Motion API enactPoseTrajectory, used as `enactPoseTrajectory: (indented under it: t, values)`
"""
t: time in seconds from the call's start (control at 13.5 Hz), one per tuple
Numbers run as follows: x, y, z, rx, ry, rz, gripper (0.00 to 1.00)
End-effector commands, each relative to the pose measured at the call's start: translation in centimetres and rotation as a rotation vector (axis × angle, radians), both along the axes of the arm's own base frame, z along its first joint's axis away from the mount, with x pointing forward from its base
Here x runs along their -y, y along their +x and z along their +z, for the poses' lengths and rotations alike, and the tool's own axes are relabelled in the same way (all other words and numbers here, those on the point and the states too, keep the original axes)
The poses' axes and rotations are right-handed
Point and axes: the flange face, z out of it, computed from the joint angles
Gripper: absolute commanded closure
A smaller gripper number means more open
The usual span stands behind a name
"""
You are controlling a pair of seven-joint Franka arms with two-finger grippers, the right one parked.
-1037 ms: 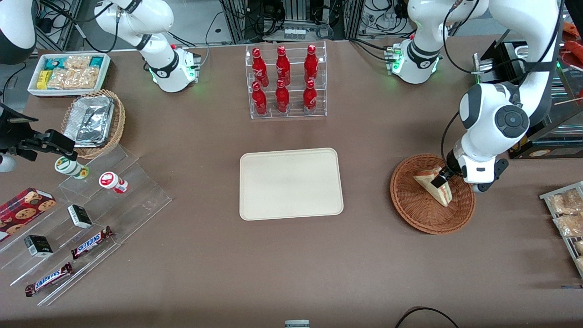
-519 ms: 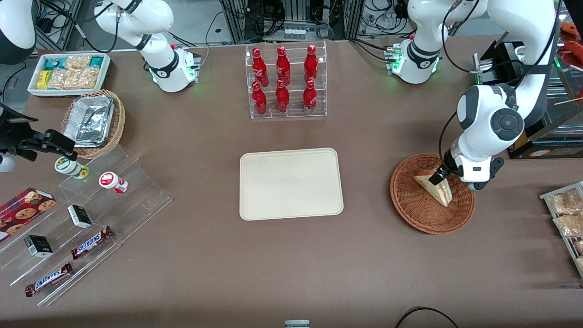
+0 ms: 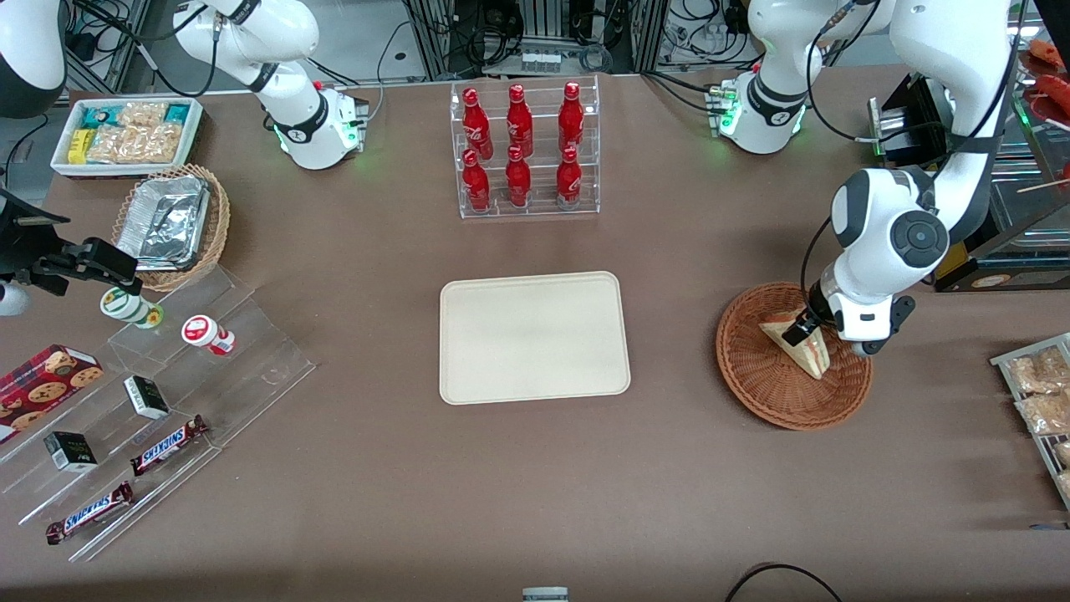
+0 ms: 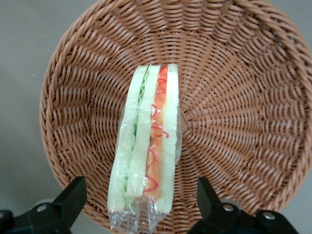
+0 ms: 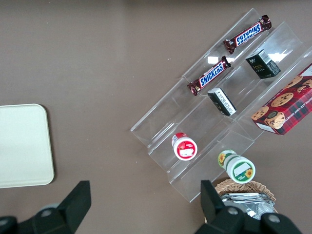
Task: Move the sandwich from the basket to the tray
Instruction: 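Lower the open left gripper around the wrapped sandwich, then close the left gripper on the sandwich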
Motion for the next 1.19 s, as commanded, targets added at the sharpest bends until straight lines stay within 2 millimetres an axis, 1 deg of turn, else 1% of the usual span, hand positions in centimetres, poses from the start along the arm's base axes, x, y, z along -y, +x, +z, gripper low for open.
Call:
enactPoseTrajectory:
  t: [0.0, 0.22, 0.3, 0.37, 0.44, 0.52, 0.74, 0.81, 0.96, 1.11]
  values:
    - [-0.1, -0.1, -1.1, 0.010, 0.000, 0.036, 0.00]
    - [-0.2, -0.5, -2.7, 0.007, -0.003, 0.050, 0.00]
    - [-0.2, -0.6, -2.9, 0.011, -0.003, 0.051, 0.03]
    - [-0.2, -0.6, -2.9, 0.012, -0.002, 0.074, 0.33]
    - [-0.2, -0.6, -2.7, 0.012, 0.000, 0.079, 0.75]
    - [-0.1, -0.6, -2.6, 0.009, 0.002, 0.074, 1.00]
    - [0.3, -0.7, -1.3, -0.004, 0.018, 0.045, 1.00]
    - [0.4, -0.7, -0.5, -0.012, 0.041, 0.019, 1.00]
    - [0.8, -0.1, 1.7, -0.024, 0.064, -0.020, 1.00]
    - [2.1, 0.8, 4.5, -0.058, 0.067, -0.131, 1.00]
